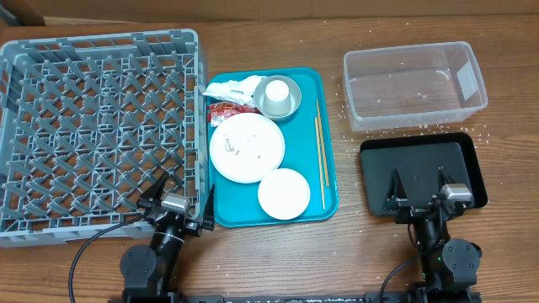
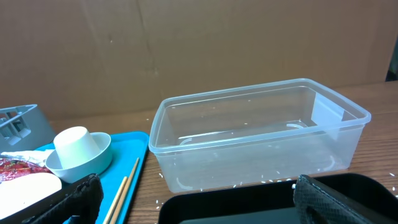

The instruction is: Sort waste into correct bins and load items into the dishwasher

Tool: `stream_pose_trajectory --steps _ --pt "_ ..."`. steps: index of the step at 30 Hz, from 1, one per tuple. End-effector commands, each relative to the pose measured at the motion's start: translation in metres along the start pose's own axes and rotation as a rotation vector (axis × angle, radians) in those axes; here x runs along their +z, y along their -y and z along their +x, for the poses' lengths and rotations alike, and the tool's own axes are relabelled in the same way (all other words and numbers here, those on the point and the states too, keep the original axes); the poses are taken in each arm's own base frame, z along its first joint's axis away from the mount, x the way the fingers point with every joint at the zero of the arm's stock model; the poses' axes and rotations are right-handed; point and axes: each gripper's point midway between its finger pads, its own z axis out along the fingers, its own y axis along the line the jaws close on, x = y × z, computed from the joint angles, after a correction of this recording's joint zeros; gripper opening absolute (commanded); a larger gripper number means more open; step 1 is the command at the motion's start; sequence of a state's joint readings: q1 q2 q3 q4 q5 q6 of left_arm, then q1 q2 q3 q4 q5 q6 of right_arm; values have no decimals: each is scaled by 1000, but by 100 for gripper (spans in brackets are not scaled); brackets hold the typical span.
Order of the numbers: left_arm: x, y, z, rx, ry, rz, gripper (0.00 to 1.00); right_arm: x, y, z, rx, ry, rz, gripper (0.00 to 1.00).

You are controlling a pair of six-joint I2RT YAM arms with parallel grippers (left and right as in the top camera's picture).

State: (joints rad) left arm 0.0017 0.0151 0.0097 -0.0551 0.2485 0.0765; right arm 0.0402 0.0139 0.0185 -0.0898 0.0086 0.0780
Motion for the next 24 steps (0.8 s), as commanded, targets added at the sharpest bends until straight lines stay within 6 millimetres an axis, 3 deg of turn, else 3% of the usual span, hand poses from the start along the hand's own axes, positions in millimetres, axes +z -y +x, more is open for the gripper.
stream_pose_trajectory --steps 1,6,11,16,20,24 --pt "0 1 -2 -20 16 4 100 0 1 1 -4 8 7 100" --pt "-7 41 -31 -76 126 249 100 0 1 1 -4 8 7 100" --pt "-24 35 -97 27 408 205 100 0 1 1 -4 8 7 100" --pt "-52 4 -155 63 640 2 100 0 1 1 -4 8 7 100" --pt "-53 1 -183 197 597 -48 100 0 1 1 -4 8 7 100" --pt "-27 -10 -205 179 379 -51 100 0 1 1 -4 8 7 100"
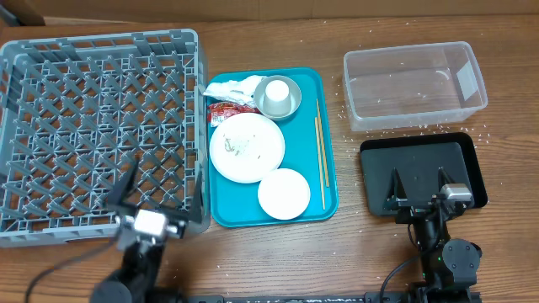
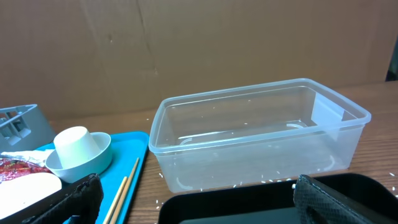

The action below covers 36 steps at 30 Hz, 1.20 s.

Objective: Sort waste into correct bins and load items into the dishwasher
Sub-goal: 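Reach the left gripper over the white cup in the grey bowl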

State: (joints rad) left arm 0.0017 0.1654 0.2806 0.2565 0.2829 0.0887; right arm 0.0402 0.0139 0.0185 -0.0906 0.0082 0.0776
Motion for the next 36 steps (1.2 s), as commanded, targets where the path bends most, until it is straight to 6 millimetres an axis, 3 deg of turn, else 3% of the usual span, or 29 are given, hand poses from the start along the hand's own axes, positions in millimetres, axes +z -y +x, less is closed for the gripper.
stream_pose_trajectory --steps 1,7,12,15,21,25,31,36 --pt "28 -17 -28 43 -123 -19 100 0 1 1 -4 9 8 100" --pt "87 -19 -2 -65 -637 139 100 0 1 1 -3 9 8 100" --pt "128 -5 16 -288 -805 258 100 0 1 1 -4 9 8 100" --pt "146 -5 39 -305 -881 263 100 0 1 1 -4 9 8 100" --pt "157 0 88 -96 -1183 105 100 0 1 1 -4 9 8 100" --pt "169 29 113 -6 -1235 131 100 0 1 1 -4 9 8 100" --pt "175 74 152 -18 -1297 252 100 0 1 1 -4 9 8 100" --pt "171 93 187 -34 -1375 306 100 0 1 1 -4 9 8 100"
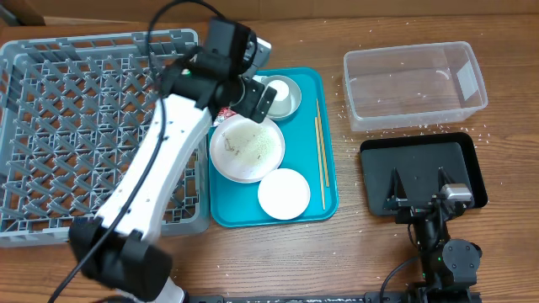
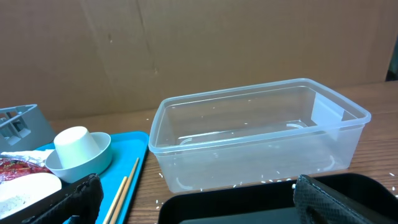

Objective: Sort waste into correct bins and load items into the dishwasher
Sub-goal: 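Reach the left gripper over the white cup in the grey bowl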

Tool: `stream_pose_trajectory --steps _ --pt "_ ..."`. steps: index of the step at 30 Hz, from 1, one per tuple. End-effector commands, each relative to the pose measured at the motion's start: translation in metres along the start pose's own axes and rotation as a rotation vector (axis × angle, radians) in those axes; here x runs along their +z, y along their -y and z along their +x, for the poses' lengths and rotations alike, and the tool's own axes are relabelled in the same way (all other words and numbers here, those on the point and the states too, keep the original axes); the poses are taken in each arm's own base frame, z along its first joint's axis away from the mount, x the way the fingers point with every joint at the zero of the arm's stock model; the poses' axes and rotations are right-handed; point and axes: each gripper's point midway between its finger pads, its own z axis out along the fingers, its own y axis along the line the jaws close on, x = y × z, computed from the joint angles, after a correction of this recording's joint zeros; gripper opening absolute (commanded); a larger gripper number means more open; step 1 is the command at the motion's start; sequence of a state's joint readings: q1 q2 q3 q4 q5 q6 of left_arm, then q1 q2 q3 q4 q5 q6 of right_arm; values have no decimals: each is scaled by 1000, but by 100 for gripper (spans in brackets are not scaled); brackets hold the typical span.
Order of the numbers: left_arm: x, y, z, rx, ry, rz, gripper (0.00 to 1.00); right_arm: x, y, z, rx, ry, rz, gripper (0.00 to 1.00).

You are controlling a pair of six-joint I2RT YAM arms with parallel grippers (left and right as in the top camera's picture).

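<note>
On the blue tray [image 1: 328,84] lie a white plate with food scraps [image 1: 247,150], a small clean plate [image 1: 284,194], chopsticks [image 1: 320,160] and a bowl [image 1: 286,94] holding an upturned cup [image 2: 76,142]. My left gripper [image 1: 254,94] hangs over the tray's far left corner, its fingers apart, above where a red wrapper [image 2: 18,167] lies. The overhead view hides what sits under it. My right gripper [image 2: 199,208] rests open and empty over the black bin [image 1: 421,164]. The grey dish rack [image 1: 84,126] stands on the left.
A clear plastic bin [image 1: 413,80] stands at the back right, beyond the black bin. Rice grains are scattered on the wood around both bins. A cardboard wall [image 2: 199,50] closes the far side. My left arm [image 1: 160,168] crosses the rack's right edge.
My left arm has gone from the table's front edge, by the rack's near corner, out over the far left of the blue tray. The right arm and all the dishes are where they were.
Both grippers first rested open at the front of the table, the left one by the tray's near left corner. Then the left gripper was further left and raised, in front of the rack. Now it hangs over the tray's far left corner.
</note>
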State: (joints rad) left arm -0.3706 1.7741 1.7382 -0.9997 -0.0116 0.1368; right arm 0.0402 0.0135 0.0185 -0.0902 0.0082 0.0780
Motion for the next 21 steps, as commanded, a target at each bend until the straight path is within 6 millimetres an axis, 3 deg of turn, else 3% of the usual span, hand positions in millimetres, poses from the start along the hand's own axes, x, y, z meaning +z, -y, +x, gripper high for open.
stream_pose_trajectory --steps 1,5,7,10,12,13,14,18,21 --pt "19 5 -1 -6 -29 23 100 0 1 1 -4 8 8 100" --pt "33 6 3 -6 -56 26 83 0 1 1 -4 8 8 100" --pt "34 5 0 -6 -47 24 81 0 1 1 -4 8 8 100" --pt "34 4 -10 -35 -5 19 76 0 1 1 -4 8 8 100" --pt "35 3 -21 -96 36 16 64 0 1 1 -4 8 8 100" --pt "37 2 -26 -136 55 15 63 0 1 1 -4 8 8 100" --pt "37 2 -31 -177 76 16 65 0 1 1 -4 8 8 100" --pt "42 5 -54 -302 161 57 92 0 1 1 -4 8 8 100" --pt "47 15 -71 -315 219 134 92 0 1 1 -4 8 8 100"
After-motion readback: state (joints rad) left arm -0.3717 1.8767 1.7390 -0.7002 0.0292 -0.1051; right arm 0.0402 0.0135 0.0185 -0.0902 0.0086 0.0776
